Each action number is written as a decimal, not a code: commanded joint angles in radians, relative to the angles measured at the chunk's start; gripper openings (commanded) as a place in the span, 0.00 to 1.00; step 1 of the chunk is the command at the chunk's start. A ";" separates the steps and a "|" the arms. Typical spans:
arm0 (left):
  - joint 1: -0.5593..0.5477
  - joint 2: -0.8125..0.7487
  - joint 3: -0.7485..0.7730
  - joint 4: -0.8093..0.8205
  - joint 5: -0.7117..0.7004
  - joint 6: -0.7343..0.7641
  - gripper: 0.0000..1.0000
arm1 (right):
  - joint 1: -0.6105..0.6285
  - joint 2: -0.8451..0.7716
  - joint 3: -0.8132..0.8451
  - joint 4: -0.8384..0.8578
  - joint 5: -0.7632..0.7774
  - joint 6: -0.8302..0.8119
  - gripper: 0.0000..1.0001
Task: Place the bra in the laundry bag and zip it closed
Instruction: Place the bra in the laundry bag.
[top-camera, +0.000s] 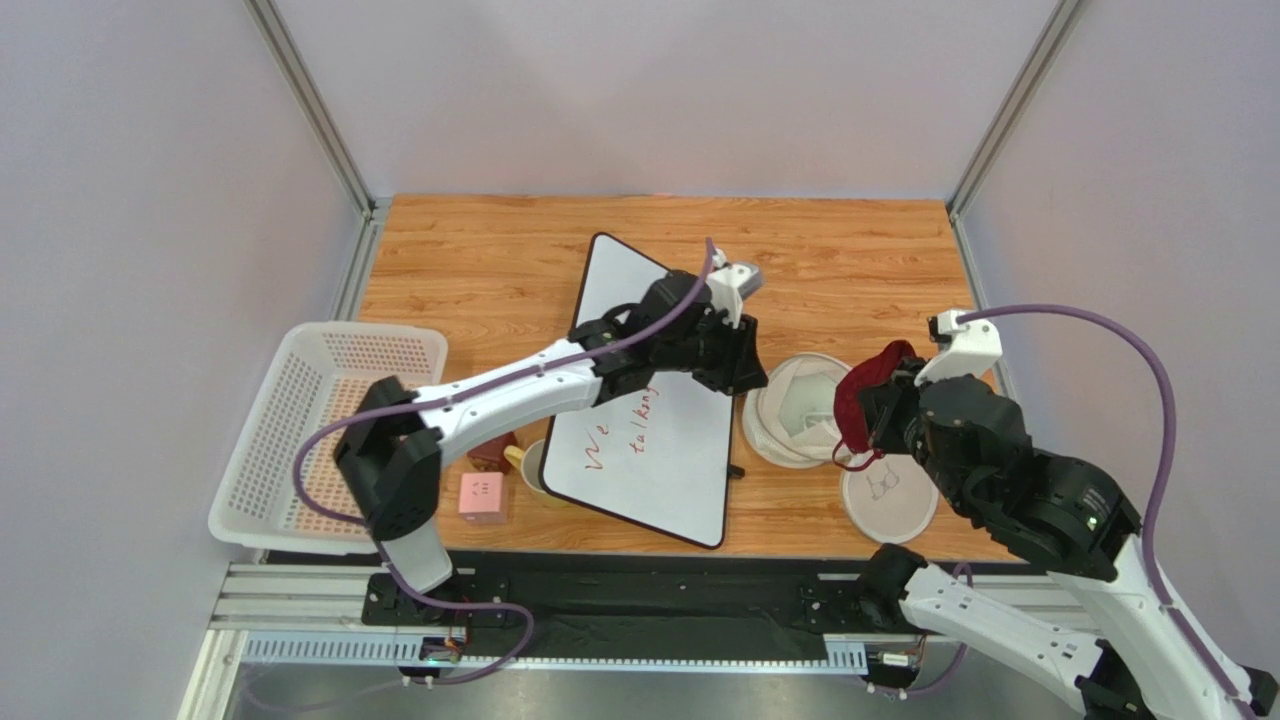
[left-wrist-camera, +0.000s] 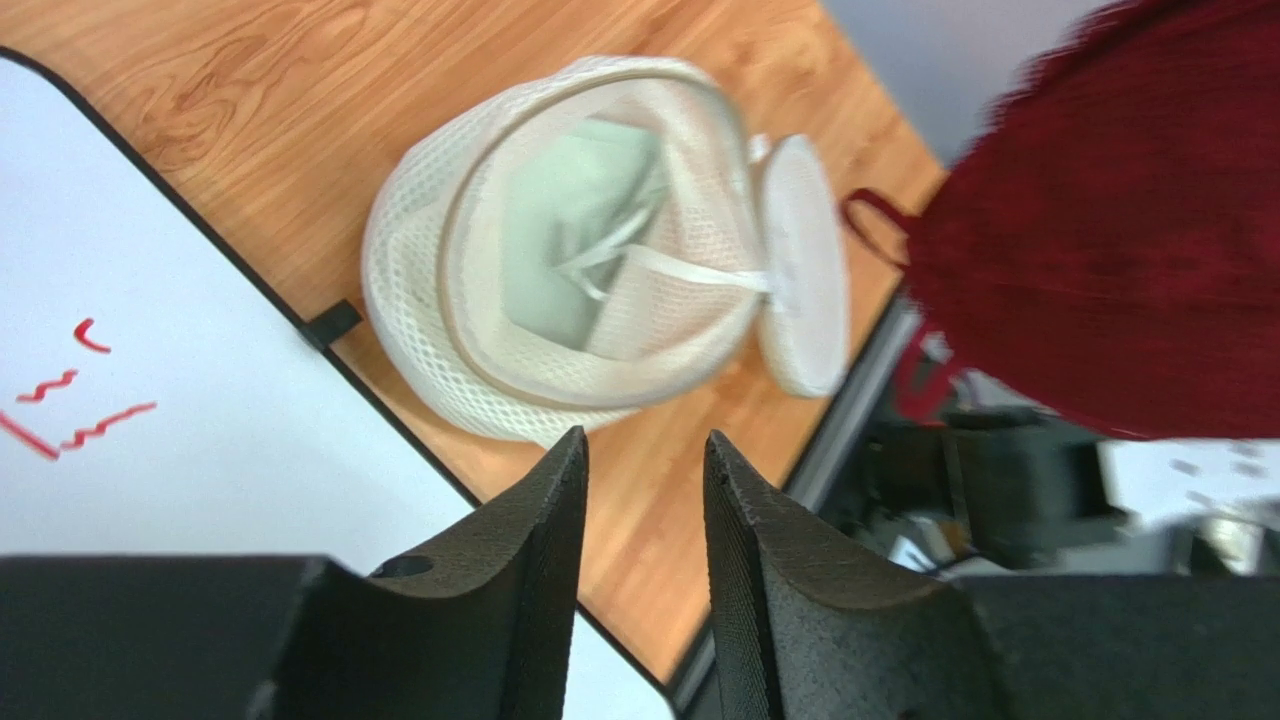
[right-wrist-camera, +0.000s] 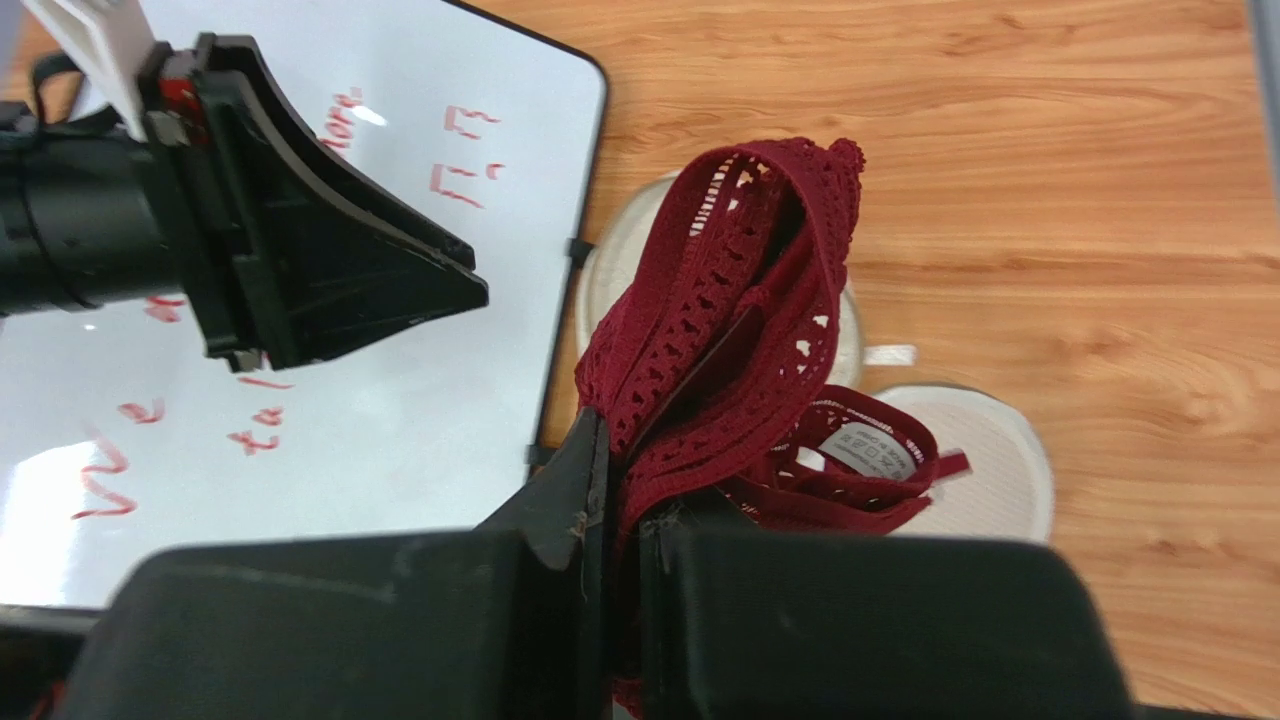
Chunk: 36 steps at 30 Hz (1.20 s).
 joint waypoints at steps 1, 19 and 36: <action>-0.030 0.106 0.103 0.120 -0.091 0.124 0.45 | -0.010 0.061 0.013 -0.052 0.155 0.029 0.00; -0.037 0.390 0.239 0.068 -0.179 0.167 0.42 | -0.204 0.118 0.040 0.094 -0.243 -0.103 0.00; -0.038 0.425 0.290 -0.023 -0.113 0.144 0.09 | -0.237 0.143 -0.065 0.247 -0.280 -0.162 0.00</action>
